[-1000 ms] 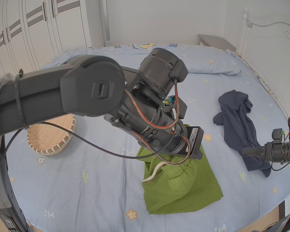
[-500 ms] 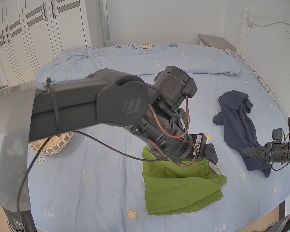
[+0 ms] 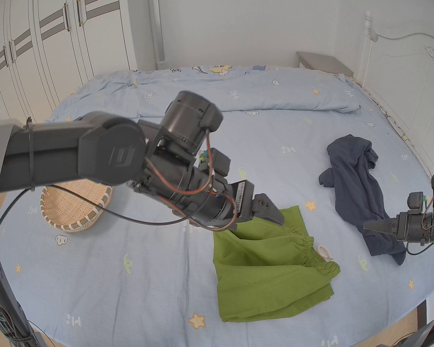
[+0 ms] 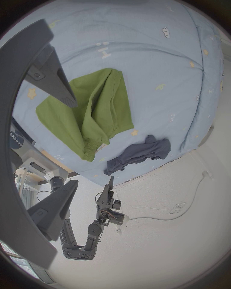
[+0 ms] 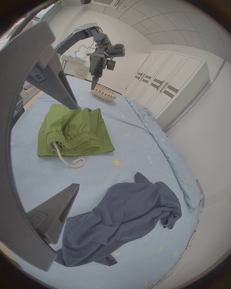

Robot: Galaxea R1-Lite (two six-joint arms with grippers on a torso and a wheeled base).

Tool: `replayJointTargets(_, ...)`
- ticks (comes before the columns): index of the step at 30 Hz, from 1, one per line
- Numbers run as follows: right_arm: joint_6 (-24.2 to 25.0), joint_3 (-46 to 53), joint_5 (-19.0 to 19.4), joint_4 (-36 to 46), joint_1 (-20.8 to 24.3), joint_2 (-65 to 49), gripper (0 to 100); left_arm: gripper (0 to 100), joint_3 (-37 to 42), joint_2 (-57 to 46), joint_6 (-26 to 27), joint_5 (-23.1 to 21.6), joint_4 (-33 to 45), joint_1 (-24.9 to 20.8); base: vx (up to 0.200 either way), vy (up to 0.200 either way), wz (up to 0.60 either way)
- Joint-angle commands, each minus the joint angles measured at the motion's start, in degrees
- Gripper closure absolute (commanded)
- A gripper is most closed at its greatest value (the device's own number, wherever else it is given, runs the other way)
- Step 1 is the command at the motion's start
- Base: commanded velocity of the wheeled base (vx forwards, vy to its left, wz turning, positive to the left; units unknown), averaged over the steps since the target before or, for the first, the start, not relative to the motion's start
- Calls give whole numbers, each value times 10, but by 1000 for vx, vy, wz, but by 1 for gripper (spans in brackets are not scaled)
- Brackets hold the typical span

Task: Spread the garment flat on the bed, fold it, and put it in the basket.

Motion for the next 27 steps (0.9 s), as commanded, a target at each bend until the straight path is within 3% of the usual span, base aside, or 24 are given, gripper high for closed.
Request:
replayJointTargets(1,0,4,1,0,5,1,0,0,326,-80,13,-75,-299,116,0,0,0)
replayJointTargets(8,6,4,22,-1,44,-7,0,0,421,-44,15,-80,-423,139,0,0,0)
replayJointTargets(10,6,4,22,-1,44,-7,0,0,421,-44,15,-80,-423,139,0,0,0)
replayJointTargets(11,13,-21,24,0,81,-2,0,0,445,-18,15,-80,-471,140,0,0,0)
replayJointTargets(15,54,-53,19,-2,160,29,0,0,456,11,14,-80,-517,140,0,0,0)
replayJointTargets(21,77,-84,19,-5,224,48,0,0,459,41,14,-80,-542,135,0,0,0)
replayJointTargets(23,79,-89,4,-5,262,80,0,0,458,57,14,-76,-562,125,0,0,0)
replayJointTargets(27,75,-84,-41,-5,288,104,0,0,457,91,14,-73,-599,120,0,0,0)
